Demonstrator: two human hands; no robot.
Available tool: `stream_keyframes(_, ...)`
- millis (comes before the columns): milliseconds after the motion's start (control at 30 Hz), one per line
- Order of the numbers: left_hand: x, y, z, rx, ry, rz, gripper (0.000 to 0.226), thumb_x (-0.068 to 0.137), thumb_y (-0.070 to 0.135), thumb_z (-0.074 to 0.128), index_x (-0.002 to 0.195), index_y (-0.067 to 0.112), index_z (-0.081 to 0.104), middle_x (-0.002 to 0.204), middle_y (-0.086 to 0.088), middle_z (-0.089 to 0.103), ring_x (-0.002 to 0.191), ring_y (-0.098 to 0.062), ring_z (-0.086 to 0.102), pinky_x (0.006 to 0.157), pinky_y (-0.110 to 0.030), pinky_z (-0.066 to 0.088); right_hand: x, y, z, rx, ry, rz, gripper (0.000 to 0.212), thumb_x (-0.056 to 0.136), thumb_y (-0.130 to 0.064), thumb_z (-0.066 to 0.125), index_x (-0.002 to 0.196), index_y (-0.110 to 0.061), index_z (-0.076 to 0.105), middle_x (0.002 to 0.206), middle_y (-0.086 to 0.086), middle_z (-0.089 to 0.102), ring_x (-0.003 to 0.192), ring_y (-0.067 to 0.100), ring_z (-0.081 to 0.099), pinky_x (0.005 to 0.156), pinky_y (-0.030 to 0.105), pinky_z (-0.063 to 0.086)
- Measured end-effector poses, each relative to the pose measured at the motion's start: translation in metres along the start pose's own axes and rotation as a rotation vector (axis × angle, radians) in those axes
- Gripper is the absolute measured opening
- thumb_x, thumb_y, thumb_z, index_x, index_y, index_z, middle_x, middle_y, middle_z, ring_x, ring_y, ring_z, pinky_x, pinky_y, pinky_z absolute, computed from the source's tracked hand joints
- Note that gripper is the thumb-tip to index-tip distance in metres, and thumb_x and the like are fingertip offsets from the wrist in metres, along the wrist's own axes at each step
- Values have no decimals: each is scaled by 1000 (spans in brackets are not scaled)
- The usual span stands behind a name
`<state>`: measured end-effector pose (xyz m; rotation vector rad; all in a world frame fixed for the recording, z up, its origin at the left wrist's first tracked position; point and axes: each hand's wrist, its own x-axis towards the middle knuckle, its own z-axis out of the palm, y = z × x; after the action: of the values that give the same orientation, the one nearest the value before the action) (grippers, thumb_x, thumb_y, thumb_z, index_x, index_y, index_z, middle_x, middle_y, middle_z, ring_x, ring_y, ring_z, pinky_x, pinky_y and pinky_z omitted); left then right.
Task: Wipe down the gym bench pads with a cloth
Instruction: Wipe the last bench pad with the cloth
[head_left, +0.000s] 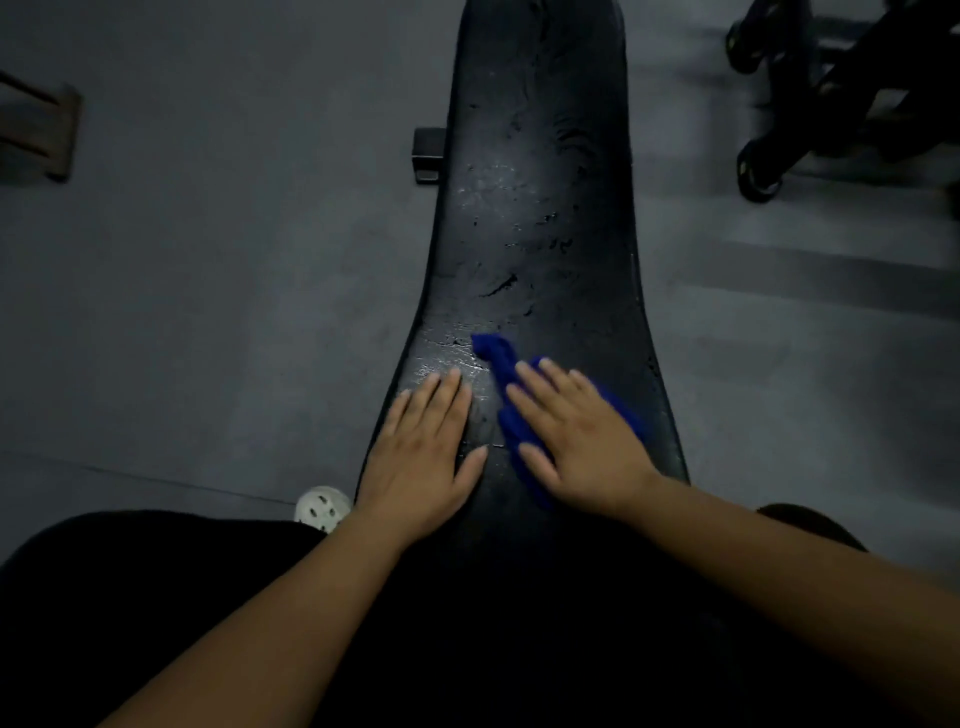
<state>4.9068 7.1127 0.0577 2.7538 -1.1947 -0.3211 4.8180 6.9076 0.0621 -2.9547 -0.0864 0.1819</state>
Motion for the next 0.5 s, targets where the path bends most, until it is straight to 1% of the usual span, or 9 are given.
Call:
stream_keyframes(67, 4, -9, 2, 1, -6, 38, 71, 98, 51, 31, 157, 12, 26, 166, -5, 18, 153, -21, 15, 124, -41, 8, -16, -9, 3, -3, -75, -209, 67, 95, -51, 40, 152, -17, 39, 162, 8, 25, 151, 28, 19, 122, 47, 18)
stream_keyframes(133, -1, -11, 4, -23, 10, 47, 69, 99, 47, 33, 157, 10, 28, 165, -7, 20, 153, -22, 18, 122, -44, 14, -17, -1, 3, -20, -74, -291, 66, 95, -51, 42, 152, -17, 40, 162, 7, 26, 151, 26, 21, 121, 44, 20)
stream_keyframes(167, -4, -11, 6, -38, 23, 39, 68, 99, 45, 34, 156, 9, 29, 165, -7, 22, 153, -22, 19, 122, -44, 16, -8, 3, 3, -15, -50, -243, 66, 94, -50, 43, 151, -16, 41, 162, 7, 27, 150, 26, 23, 120, 46, 24)
stream_keyframes(233, -6, -10, 8, -67, 47, 2, 66, 99, 43, 34, 156, 8, 30, 165, -9, 22, 153, -22, 18, 123, -44, 18, 24, 0, 0, 18, 13, -22, 66, 94, -48, 40, 151, -13, 41, 161, 9, 27, 150, 27, 23, 118, 49, 29)
stream_keyframes(267, -7, -10, 6, -91, 52, -26, 66, 99, 42, 33, 156, 8, 29, 165, -9, 20, 153, -22, 16, 124, -43, 17, 40, -13, -1, 48, 29, 74, 67, 95, -48, 38, 151, -12, 39, 162, 11, 26, 151, 28, 20, 119, 50, 27)
stream_keyframes(300, -8, -11, 4, -132, 59, -63, 67, 98, 40, 30, 157, 8, 25, 166, -8, 16, 154, -20, 12, 124, -41, 14, 51, -30, 0, 75, 42, 112, 67, 95, -48, 37, 152, -11, 38, 162, 11, 25, 151, 28, 18, 120, 50, 24)
stream_keyframes(333, -9, -13, 2, -190, 63, -100, 69, 96, 38, 28, 158, 10, 20, 167, -6, 9, 154, -17, 6, 125, -38, 11, 56, -47, 3, 85, 42, 86, 67, 96, -47, 36, 152, -11, 37, 162, 11, 25, 151, 29, 17, 122, 49, 21)
stream_keyframes(400, -15, -18, -3, -306, 40, -126, 76, 86, 34, 26, 159, 13, 14, 167, 0, 1, 154, -11, -1, 125, -34, 7, 42, -66, 12, 74, -15, -71, 65, 97, -47, 37, 152, -12, 37, 162, 10, 25, 152, 28, 16, 122, 46, 18)
stream_keyframes(500, -23, -24, -12, -360, 61, -99, 82, 77, 27, 27, 157, 14, 24, 167, 1, 9, 153, -12, 8, 124, -36, 15, 34, -43, 6, 12, -57, -320, 65, 95, -51, 42, 149, -14, 43, 160, 10, 30, 149, 29, 25, 121, 45, 22)
